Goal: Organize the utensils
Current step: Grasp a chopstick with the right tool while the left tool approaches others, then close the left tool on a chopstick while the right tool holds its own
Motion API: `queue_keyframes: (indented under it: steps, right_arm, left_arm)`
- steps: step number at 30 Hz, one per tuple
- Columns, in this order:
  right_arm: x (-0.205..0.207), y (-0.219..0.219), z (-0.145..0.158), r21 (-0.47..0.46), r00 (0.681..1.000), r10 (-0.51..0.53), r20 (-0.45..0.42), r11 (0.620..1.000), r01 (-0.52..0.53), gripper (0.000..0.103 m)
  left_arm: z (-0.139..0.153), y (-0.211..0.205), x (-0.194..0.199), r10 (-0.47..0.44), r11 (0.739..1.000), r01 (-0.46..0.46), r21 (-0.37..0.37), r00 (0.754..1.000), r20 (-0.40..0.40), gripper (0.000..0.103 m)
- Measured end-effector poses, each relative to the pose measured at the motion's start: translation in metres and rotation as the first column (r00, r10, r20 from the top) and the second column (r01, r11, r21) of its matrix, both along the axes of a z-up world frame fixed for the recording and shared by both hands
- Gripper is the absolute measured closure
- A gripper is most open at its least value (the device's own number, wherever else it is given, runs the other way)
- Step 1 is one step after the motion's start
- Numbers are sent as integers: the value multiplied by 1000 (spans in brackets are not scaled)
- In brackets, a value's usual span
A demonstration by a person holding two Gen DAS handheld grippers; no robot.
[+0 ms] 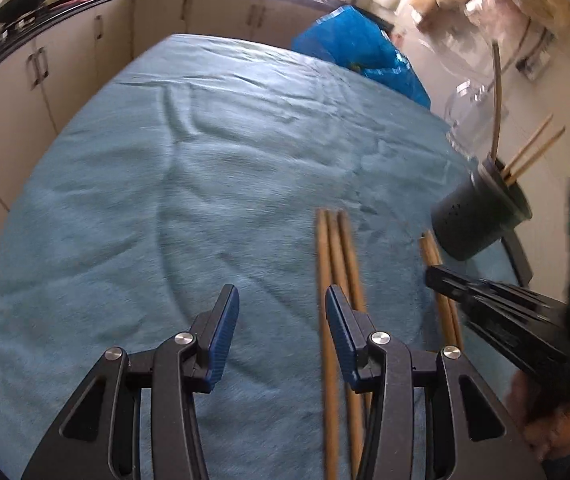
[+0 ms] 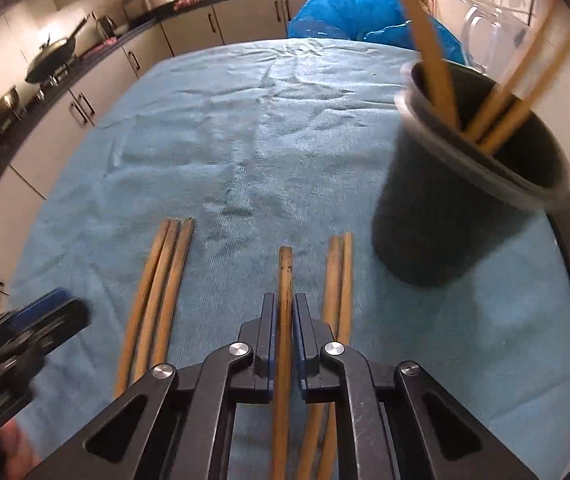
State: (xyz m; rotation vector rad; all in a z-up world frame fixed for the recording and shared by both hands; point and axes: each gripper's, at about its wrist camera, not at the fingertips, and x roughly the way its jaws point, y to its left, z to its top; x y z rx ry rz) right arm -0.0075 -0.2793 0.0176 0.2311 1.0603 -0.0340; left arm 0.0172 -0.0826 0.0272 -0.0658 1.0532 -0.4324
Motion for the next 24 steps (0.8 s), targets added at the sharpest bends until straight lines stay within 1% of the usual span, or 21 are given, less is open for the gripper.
queue_keyframes:
  steps: [3,5,6,8,12,16,18,19,20,24]
  right_arm:
    - [-17,-11,13,76,998,-19,55,997,14,95]
    - [-28,-18,23,96,996,-23,86,995,14,95]
    - [-32,-21,27,106,994,-28,102,994,17,95]
    - [-43,-30,38,127,989,-45,142,992,27,95]
    - [-54,-47,51,152,980,-80,182,987,53,95]
    - [-64,-59,54,176,974,-117,193,981,82,95]
    - [-64,-61,53,185,974,-125,190,979,89,95]
    - [-66,-62,53,189,973,-128,191,978,92,95]
    - [-67,-63,54,192,972,-131,193,977,94,95]
    - [-76,-66,59,194,969,-134,206,976,94,95]
  left_arm:
    - [-7,-15,7,-21,999,22,32,1000,-16,60]
    - [-12,-23,9,-37,998,37,59,999,-18,60]
    - [-11,-26,9,-39,996,39,77,999,0,60]
    - [-12,-33,9,-51,993,50,108,999,11,61]
    - [-13,-40,15,-57,988,51,147,998,32,62]
    - [-13,-46,31,-49,986,42,161,998,41,62]
    - [-14,-44,41,-14,985,9,171,999,31,75]
    - [-14,-43,43,8,979,-17,204,999,46,93]
    - [-14,-40,44,24,976,-34,214,998,50,95]
    - [-13,-23,35,20,988,-23,150,1000,19,96]
